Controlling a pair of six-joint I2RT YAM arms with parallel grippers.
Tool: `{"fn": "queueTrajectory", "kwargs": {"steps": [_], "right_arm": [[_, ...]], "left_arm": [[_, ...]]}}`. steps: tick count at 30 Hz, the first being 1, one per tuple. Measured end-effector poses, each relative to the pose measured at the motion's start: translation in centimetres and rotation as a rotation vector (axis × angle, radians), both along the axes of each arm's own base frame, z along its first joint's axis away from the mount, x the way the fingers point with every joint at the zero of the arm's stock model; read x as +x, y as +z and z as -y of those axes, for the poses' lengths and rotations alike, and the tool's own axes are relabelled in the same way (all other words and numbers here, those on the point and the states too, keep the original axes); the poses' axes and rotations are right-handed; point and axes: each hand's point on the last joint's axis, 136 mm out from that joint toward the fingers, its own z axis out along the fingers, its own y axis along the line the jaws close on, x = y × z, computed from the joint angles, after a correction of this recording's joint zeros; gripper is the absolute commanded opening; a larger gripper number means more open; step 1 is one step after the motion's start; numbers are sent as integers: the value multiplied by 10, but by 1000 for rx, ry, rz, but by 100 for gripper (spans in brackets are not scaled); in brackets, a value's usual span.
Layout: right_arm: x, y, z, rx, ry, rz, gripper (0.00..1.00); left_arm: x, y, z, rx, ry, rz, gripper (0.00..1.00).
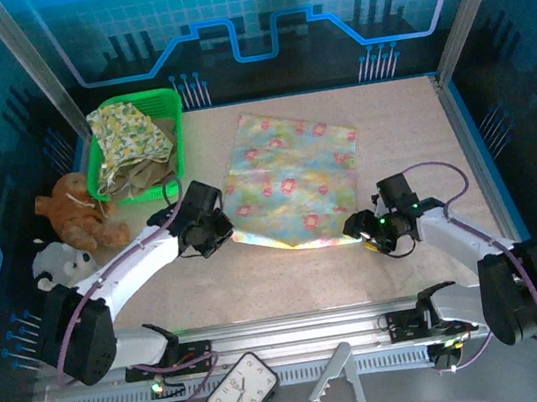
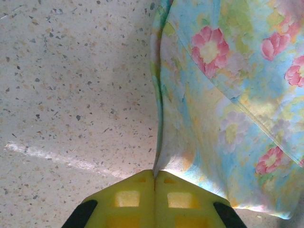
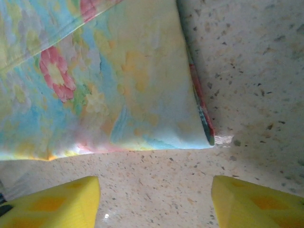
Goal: Fold and stack the skirts
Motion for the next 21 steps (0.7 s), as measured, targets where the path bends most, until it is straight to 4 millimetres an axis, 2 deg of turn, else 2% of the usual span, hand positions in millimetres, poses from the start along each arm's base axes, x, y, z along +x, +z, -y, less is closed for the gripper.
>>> {"fn": "queueTrajectory", "kwargs": {"steps": [16, 21], "right_arm": [[12, -19, 5, -38, -71, -20, 53], [16, -22, 3, -30, -84, -11, 42]], "left_arm": [[-12, -13, -6, 7, 25, -40, 0], [-12, -12, -6, 4, 28, -38, 0]]}}
